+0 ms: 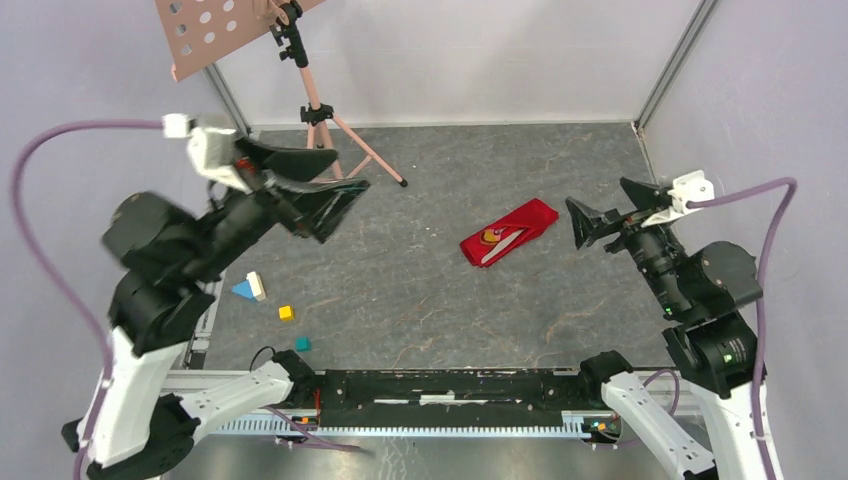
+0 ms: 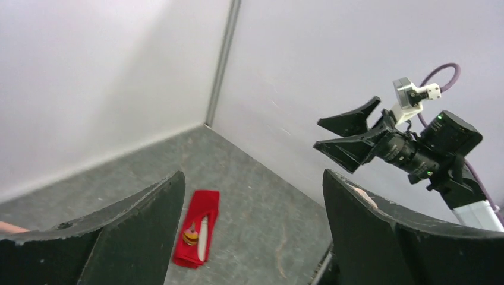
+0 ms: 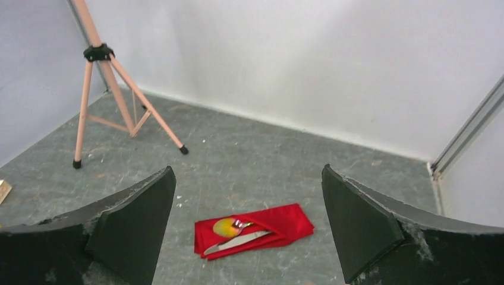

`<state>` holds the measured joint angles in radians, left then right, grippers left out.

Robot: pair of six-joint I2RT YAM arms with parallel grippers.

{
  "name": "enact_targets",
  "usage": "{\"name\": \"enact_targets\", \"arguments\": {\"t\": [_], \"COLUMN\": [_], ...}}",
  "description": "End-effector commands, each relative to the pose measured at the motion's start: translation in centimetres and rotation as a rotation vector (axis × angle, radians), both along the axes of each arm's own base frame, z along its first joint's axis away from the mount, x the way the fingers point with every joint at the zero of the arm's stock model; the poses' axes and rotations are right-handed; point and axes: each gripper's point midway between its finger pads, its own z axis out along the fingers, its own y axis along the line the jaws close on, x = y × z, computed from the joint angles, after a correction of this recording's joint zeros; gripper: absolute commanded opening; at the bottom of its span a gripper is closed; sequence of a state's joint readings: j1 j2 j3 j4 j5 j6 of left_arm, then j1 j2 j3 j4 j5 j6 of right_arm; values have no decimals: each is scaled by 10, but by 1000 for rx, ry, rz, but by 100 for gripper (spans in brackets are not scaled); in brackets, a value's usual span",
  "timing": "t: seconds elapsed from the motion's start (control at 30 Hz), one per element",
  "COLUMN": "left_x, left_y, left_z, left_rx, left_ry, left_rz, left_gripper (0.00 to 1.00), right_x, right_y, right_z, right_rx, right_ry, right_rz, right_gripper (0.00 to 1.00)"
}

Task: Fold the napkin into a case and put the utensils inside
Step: Reset both arms

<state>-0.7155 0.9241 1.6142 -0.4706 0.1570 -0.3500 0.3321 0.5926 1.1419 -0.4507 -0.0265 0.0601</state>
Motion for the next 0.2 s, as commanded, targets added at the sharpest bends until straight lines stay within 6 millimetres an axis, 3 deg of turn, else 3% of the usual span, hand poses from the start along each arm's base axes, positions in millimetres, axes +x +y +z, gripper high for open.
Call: {"name": "enact_targets", "arguments": {"t": [0.0,0.17], "left_x": [1,-5], "left_y": [39,60], "left_z": [7,20], "left_rx": [50,19], "left_ry": [-116,-175], "left_rz": [167,242], "left_gripper": [93,95], "right_x": [-14,-17], "right_y": [-16,-24], "right_z": [39,44], "right_rx": [6,32], "right_ry": [-143,-184], "right_rz": [-57,-95], "right_gripper": [98,98]}}
